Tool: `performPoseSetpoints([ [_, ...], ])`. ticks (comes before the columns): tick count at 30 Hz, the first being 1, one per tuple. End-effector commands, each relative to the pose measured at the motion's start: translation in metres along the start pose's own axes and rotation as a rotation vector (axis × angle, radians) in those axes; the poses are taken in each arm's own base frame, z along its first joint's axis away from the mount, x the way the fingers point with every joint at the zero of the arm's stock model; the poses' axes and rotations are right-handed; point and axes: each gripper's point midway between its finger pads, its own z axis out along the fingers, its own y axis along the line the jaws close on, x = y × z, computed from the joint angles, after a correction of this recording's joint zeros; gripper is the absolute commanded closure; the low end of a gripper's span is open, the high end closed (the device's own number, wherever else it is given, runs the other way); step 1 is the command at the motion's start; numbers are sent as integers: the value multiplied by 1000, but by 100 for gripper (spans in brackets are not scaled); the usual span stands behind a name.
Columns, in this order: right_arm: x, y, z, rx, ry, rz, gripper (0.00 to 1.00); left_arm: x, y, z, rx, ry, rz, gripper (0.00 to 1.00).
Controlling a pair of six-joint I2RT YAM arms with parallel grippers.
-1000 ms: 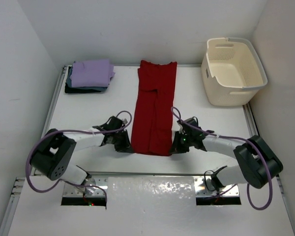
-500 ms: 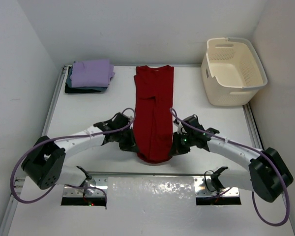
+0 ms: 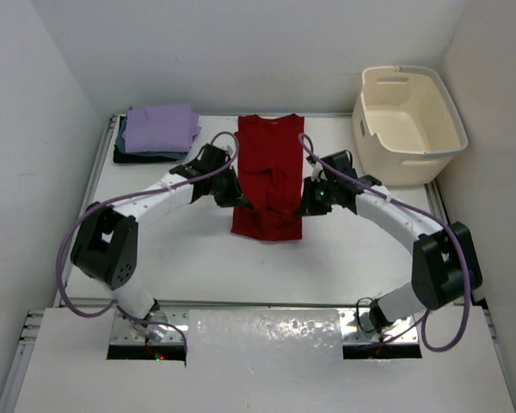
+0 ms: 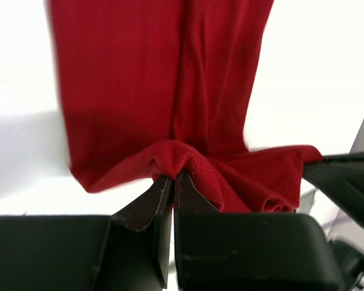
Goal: Fold and stack the t-shirts
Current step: Fold the folded rectangular tshirt in 1/3 of the way
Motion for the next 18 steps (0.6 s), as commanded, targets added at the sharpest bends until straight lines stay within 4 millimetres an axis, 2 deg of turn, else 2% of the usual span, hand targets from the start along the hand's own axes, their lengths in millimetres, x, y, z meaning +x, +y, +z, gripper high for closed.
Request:
performPoseSetpoints([
  [1,-51,-5,0,8,-109,-67,100,-45,-10,-3,35,-87,26,100],
  [2,-68,-3,-2,14,-145,-78,100,-57,-14,-1,40,-106,31,100],
  [6,-101,-15,5,29,-177,-71,100,-88,-19,5,27,-152,35,100],
  [10,-119,-31,18,34,-183,-36,100,-117,-22,11,34,-204,26,100],
  [12,-132,-31,19,24,-199,-38,100,-120,-22,16,30,-192,30,100],
  [18,-145,-44,40,23,-179,-15,100,-132,-9,32,-7,-187,17,100],
])
